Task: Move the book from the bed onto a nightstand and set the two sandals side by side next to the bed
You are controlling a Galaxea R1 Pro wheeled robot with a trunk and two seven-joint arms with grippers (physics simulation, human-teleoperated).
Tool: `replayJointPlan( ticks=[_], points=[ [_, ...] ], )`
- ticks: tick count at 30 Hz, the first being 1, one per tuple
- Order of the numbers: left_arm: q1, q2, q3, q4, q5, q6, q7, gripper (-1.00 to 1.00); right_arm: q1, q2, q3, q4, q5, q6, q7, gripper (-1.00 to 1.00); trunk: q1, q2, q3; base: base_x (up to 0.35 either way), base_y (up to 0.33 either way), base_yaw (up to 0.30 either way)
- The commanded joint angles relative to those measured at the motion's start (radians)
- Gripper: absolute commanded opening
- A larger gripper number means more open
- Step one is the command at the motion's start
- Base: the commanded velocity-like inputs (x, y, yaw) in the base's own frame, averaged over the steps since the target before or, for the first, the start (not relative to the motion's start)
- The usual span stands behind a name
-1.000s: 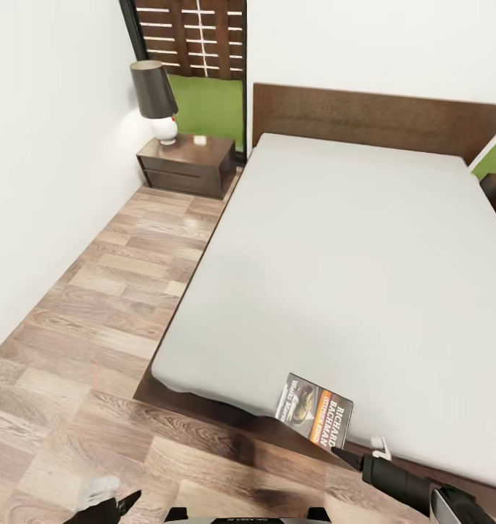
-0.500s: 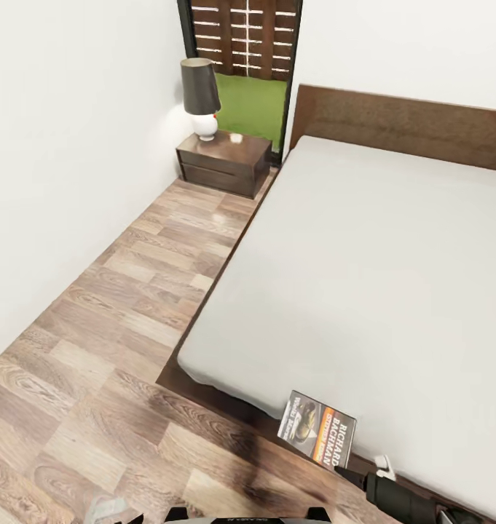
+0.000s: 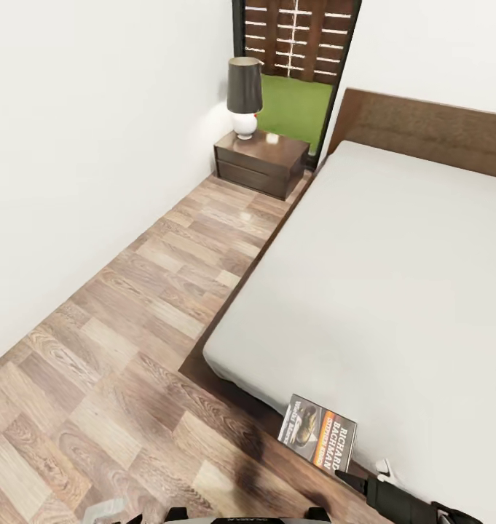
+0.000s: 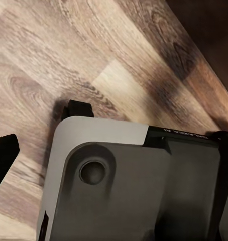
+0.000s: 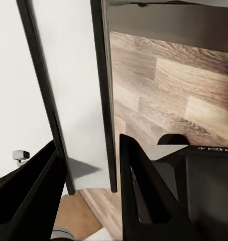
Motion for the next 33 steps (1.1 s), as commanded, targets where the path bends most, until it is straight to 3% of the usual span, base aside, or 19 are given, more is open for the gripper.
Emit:
replayJointPlan(
  ticks=[1, 33],
  points=[
    [-0.001, 0.0, 0.003, 0.002, 0.004, 0.0, -0.006, 1.0, 0.0, 0.0, -0.002, 0.0, -0.006, 0.011, 0.002, -1.0, 0.0, -0.001, -0.001, 0.0, 0.0, 0.291],
    [-0.001, -0.003, -0.001, 0.021, 0.001, -0.015, -0.004, 1.0, 0.0, 0.0, 0.0, 0.0, -0.004, 0.009, 0.002, -1.0, 0.0, -0.001, -0.001, 0.0, 0.0, 0.274]
  ],
)
